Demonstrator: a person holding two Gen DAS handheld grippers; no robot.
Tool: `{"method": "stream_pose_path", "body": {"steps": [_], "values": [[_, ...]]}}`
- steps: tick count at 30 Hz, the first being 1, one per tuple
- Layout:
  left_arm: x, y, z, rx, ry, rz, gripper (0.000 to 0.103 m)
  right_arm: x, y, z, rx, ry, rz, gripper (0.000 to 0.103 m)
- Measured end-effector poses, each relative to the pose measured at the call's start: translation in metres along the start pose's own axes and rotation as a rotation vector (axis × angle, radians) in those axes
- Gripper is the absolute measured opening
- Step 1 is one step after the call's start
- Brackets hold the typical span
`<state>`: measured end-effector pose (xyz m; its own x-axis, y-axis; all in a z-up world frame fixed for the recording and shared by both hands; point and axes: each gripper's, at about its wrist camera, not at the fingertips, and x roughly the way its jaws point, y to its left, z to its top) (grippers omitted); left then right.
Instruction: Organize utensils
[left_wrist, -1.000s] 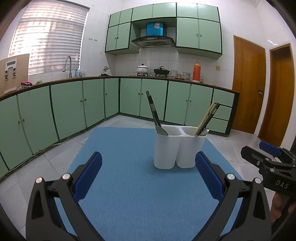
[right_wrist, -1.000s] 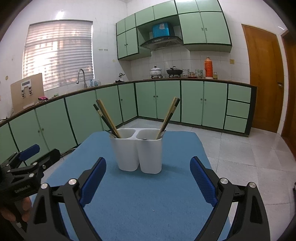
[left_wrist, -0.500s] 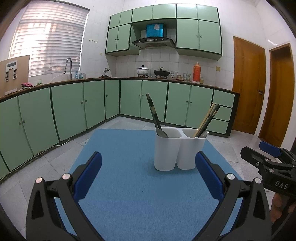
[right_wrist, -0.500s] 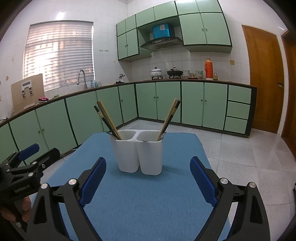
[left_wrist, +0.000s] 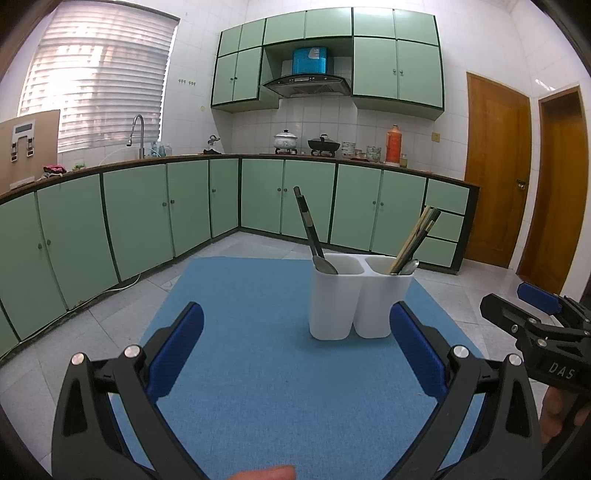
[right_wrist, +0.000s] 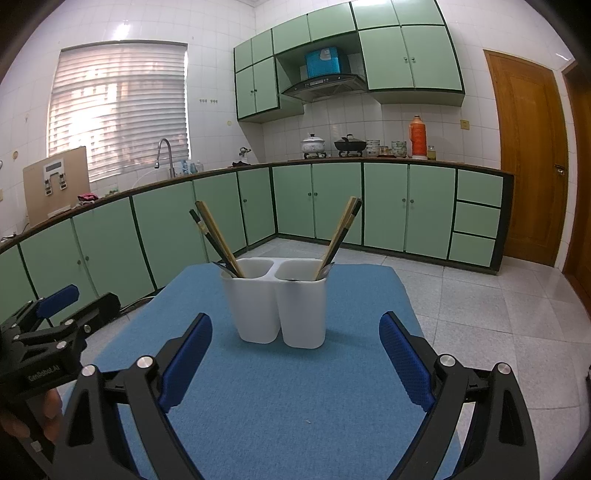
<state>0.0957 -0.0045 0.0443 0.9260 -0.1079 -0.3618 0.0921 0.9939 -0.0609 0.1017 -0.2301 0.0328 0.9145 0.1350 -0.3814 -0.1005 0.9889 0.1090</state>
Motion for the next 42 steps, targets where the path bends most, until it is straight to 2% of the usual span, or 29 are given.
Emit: {"method": "stream_pose_path", "body": {"steps": [42], "values": [[0.0014, -0.0007, -0.0015, 0.005, -0.001, 0.002, 0.098, 0.0019, 0.0036, -0.0021, 0.000, 0.001, 0.001, 0.090]]}}
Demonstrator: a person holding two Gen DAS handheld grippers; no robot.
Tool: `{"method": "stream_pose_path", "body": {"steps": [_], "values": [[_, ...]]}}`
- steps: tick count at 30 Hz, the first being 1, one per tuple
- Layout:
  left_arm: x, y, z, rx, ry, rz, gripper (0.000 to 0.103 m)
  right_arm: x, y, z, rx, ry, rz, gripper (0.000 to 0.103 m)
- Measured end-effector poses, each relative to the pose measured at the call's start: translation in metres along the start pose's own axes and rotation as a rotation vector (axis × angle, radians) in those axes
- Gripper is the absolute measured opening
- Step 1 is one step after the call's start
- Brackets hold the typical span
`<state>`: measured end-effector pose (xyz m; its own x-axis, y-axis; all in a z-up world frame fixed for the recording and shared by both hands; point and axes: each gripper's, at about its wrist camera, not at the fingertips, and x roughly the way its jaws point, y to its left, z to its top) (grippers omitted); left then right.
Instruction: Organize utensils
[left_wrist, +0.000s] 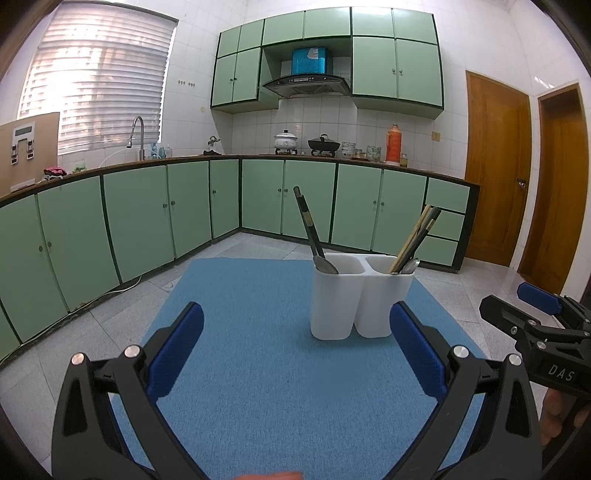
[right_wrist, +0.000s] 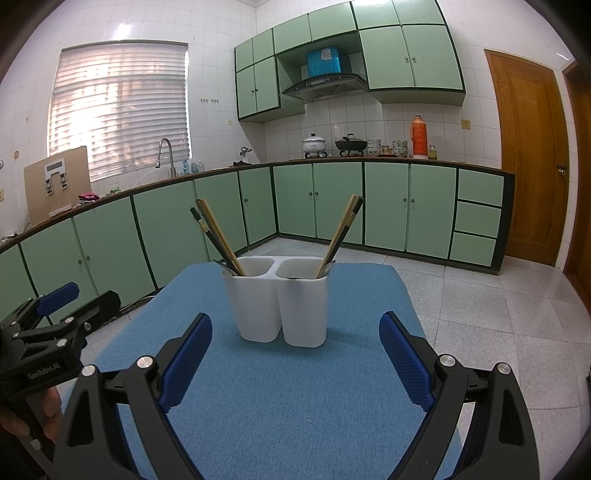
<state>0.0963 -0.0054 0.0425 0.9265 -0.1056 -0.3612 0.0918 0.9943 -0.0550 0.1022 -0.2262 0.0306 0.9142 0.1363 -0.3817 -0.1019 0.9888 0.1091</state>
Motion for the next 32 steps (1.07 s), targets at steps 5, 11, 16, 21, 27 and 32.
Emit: {"method": "stream_pose_path", "body": {"steps": [5, 11, 16, 21, 27, 32], "values": [[-0.0003, -0.0006, 0.0000, 0.000, 0.001, 0.000, 0.098, 0.0001, -0.0003, 0.0000, -0.001, 0.000, 0.000, 0.090], [-0.0001, -0.0001, -0.0014, -0.007, 0.001, 0.002, 0.098, 0.0014, 0.0005, -0.0028, -0.004, 0.000, 0.000, 0.090], [-0.0002, 0.0008, -0.0013, -0.014, -0.003, 0.004, 0.098, 0.0013, 0.0001, -0.0024, -0.002, 0.001, 0.000, 0.090], [0.0001, 0.0016, 0.0005, -0.017, -0.004, 0.002, 0.098, 0.0013, 0.0001, -0.0024, -0.003, 0.000, 0.001, 0.090], [-0.0004, 0.0016, 0.0014, -0.018, -0.004, 0.005, 0.098, 0.0011, -0.0004, -0.0017, -0.002, 0.001, 0.000, 0.090], [-0.0002, 0.0026, 0.0030, -0.025, -0.001, 0.008, 0.098, 0.0014, -0.0004, -0.0017, -0.003, 0.001, -0.001, 0.090]]}}
